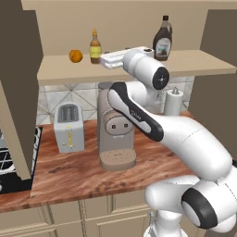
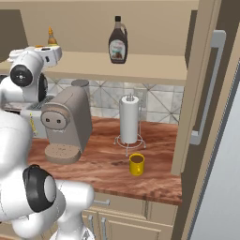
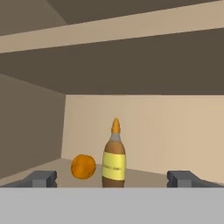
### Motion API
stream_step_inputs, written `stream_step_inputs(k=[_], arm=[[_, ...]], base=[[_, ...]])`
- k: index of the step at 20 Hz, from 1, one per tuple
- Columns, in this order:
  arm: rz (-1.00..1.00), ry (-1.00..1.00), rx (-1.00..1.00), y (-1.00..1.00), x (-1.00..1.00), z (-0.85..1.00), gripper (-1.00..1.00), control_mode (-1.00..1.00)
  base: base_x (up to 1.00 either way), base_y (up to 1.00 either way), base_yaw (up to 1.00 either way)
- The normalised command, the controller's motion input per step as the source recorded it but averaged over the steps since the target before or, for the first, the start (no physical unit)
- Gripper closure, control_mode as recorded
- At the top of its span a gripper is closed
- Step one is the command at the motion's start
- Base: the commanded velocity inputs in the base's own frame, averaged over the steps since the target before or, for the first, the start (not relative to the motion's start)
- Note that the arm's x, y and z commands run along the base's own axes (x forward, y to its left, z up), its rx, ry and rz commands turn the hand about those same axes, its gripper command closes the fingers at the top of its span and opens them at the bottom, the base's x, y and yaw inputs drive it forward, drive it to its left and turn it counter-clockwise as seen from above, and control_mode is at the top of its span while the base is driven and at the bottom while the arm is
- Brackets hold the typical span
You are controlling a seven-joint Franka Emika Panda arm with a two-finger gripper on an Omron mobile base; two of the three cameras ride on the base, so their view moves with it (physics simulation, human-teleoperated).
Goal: Pick the syrup bottle and honey bottle from the cabinet and place them next to the mug.
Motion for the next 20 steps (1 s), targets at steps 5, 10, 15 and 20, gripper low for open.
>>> stream_step_inputs(k=[5, 10, 15, 20], arm=[[0.00, 0.00, 0.00, 0.34, 0.04, 0.28, -1.00, -1.00], [-0.01, 0.02, 0.00, 0.11, 0.12, 0.20, -1.00, -1.00], [-0.02, 0.02, 0.00, 0.00, 0.06, 0.07, -1.00, -1.00], [0.00, 0.00, 0.00, 0.00, 0.03, 0.00, -1.00, -1.00]], base=[[0.00, 0.00, 0.00], [0.00, 0.00, 0.00], [0.00, 0.00, 0.00], [0.00, 0.00, 0.00]])
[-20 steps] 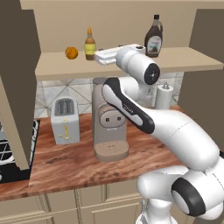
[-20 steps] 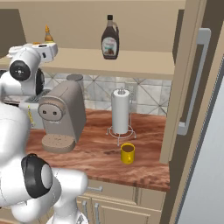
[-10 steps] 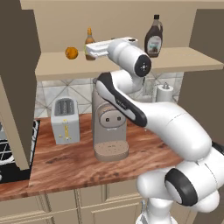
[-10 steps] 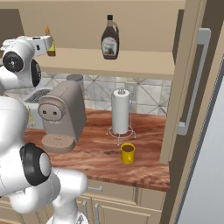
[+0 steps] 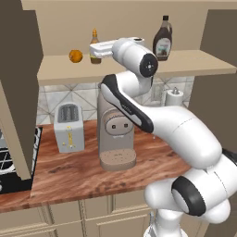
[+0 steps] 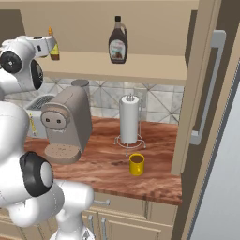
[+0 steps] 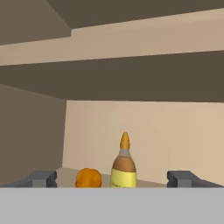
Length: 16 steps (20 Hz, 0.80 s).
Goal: Pick the syrup bottle and honey bottle from the cabinet and place them next to the mug.
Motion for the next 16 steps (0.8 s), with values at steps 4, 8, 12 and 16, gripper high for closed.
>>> stream_step_inputs(k=[4, 8, 12, 16], arm=[[0.00, 0.00, 0.00, 0.00, 0.04, 0.00, -1.00, -1.00], [0.00, 0.00, 0.00, 0.00, 0.11, 0.00, -1.00, -1.00], [0.00, 0.01, 0.00, 0.00, 0.38, 0.00, -1.00, -1.00], [0.00, 0.01, 0.00, -0.01, 0.36, 0.00, -1.00, -1.00]], base=[[0.00, 0.00, 0.00], [0.00, 0.00, 0.00], [0.00, 0.00, 0.00], [0.00, 0.00, 0.00]])
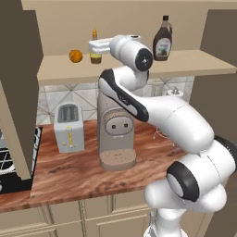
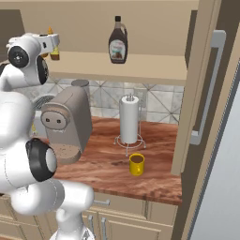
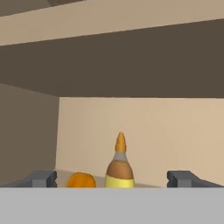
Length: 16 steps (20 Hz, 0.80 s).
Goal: Pick the syrup bottle and honey bottle from the cabinet and place them next to the mug.
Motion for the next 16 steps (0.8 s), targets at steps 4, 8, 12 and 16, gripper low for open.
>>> stream_step_inputs(k=[4, 8, 12, 16], arm=[[0.00, 0.01, 0.00, -0.03, 0.25, 0.00, -1.00, -1.00], [0.00, 0.00, 0.00, 0.00, 0.02, 0.00, -1.00, -1.00], [0.00, 0.00, 0.00, -0.06, 0.07, -0.02, -1.00, -1.00], [0.00, 0.05, 0.00, -0.19, 0.30, 0.00, -1.00, -1.00]], base=[[0.00, 0.00, 0.00], [0.00, 0.00, 0.00], [0.00, 0.00, 0.00], [0.00, 0.00, 0.00]])
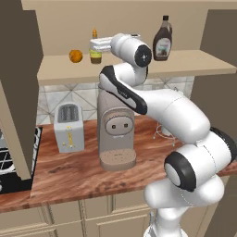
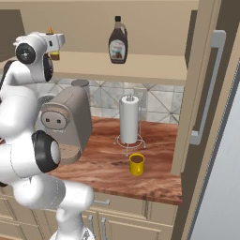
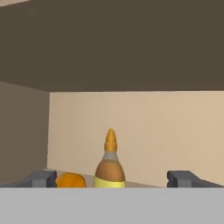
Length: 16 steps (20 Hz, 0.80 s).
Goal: Pick the syrup bottle and honey bottle from the cabinet and place them next to the mug.
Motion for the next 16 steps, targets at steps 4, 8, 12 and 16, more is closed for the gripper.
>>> stream_step_inputs(k=[4, 8, 12, 16], arm=[[0.00, 0.05, 0.00, -0.10, 0.14, -0.01, -1.00, -1.00], [0.00, 0.05, 0.00, 0.00, 0.16, 0.00, -1.00, -1.00], [0.00, 0.00, 0.00, 0.00, -0.01, 0.00, -1.00, -1.00], [0.00, 0.07, 0.00, 0.14, 0.21, 0.00, -1.00, -1.00]], base=[[0.00, 0.00, 0.00], [0.00, 0.00, 0.00], [0.00, 0.00, 0.00], [0.00, 0.00, 0.00]])
